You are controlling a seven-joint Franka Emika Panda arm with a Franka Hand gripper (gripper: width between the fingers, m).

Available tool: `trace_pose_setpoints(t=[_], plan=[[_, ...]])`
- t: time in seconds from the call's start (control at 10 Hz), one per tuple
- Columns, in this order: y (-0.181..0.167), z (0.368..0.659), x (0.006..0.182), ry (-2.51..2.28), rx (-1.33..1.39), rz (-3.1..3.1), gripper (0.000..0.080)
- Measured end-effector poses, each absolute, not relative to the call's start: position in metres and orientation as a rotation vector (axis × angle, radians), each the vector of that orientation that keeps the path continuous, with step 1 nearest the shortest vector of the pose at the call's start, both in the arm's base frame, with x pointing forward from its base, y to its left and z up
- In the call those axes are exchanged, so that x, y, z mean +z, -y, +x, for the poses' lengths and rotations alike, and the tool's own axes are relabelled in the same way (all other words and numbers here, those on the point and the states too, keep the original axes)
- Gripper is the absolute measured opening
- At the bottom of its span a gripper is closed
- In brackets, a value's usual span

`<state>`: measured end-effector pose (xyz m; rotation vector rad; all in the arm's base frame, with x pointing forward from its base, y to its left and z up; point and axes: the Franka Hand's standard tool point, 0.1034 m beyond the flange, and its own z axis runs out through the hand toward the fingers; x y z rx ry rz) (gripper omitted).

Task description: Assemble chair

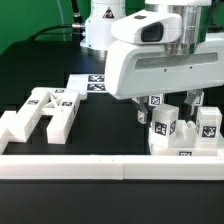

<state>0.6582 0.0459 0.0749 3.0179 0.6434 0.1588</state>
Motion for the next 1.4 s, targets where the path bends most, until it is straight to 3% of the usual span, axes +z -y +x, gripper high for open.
trace_pose_setpoints(t=[0.1,0.2,0.3,0.4,0.5,0.8,1.4], plan=[[-0.0445,0.6584,0.0749,-0.644,0.159,3.017,0.0649],[-0.0447,0.6583,0.0749,-0.644,0.159,3.017,0.0552],[-0.0445,0.6583,0.0749,-0.644,0.159,3.017,0.0403],[-0.0445,0.6583,0.0748,-0.644,0.158,3.017,0.0403],[-0.0445,0.6583,0.0748,-0.644,0.158,3.017,0.0291],[-0.0463,0.6582,0.075,-0.541,0.162,3.041,0.029],[-0.048,0.6554,0.0724,0.413,0.165,3.121,0.0291]])
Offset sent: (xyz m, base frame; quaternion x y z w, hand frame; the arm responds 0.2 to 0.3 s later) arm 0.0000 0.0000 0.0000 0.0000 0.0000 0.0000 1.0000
